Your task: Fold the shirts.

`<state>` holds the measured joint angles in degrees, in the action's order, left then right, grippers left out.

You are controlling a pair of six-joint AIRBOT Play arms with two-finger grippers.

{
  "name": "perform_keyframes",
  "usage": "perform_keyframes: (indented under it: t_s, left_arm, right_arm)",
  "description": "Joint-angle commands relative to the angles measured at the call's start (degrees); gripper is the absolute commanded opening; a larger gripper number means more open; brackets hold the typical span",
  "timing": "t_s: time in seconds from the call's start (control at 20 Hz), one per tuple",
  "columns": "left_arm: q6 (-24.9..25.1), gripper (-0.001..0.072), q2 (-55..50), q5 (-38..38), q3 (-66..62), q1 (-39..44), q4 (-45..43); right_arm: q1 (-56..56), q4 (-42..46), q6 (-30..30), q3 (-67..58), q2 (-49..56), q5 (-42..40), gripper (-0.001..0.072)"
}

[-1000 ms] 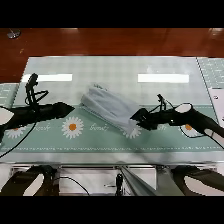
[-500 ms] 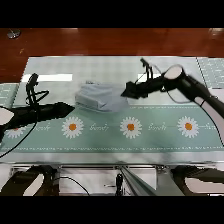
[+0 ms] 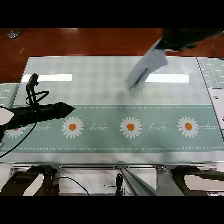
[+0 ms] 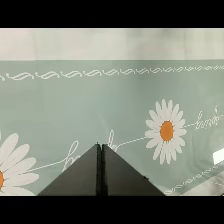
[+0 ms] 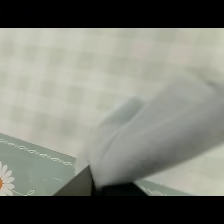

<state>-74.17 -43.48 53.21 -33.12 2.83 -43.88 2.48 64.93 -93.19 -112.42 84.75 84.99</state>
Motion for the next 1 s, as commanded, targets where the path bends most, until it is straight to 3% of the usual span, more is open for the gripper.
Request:
perform_keyframes:
  t_s: [0.0, 0.2, 0.3, 0.55, 0.75, 0.95]
  left_arm:
    - [0.0, 0.0021, 0.0, -0.04, 0.04, 0.04, 0.0]
    - [0.0, 0.0021, 0.0, -0.09, 0.04, 0.04, 0.0]
    - [0.02, 0.0021, 0.0, -0.09, 0.04, 0.04, 0.0]
    - [0.02, 0.0021, 0.0, -0.28, 0.04, 0.04, -0.02]
    - [0.04, 0.0021, 0.0, -0.31, 0.04, 0.04, -0.02]
    - [0.04, 0.0021, 0.0, -0.31, 0.04, 0.04, -0.02]
  right_arm:
    - [-10.8, -0.11, -3.23, -3.98, -2.08, 11.04, 0.0029]
    - [-24.3, 0.55, -7.32, -2.08, -6.54, 17.53, 0.0029]
    - [-29.35, 5.2, -7.26, 1.09, -9.49, 21.35, 0.0029]
    - [-41.4, 14.71, -7.04, 20.65, -23.23, 21.31, 0.003]
    - [-51.17, 29.05, -7.3, 38.62, -35.54, 21.07, 0.003]
    - [-60.04, 41.79, -8.2, 52.19, -48.04, 12.94, 0.0051]
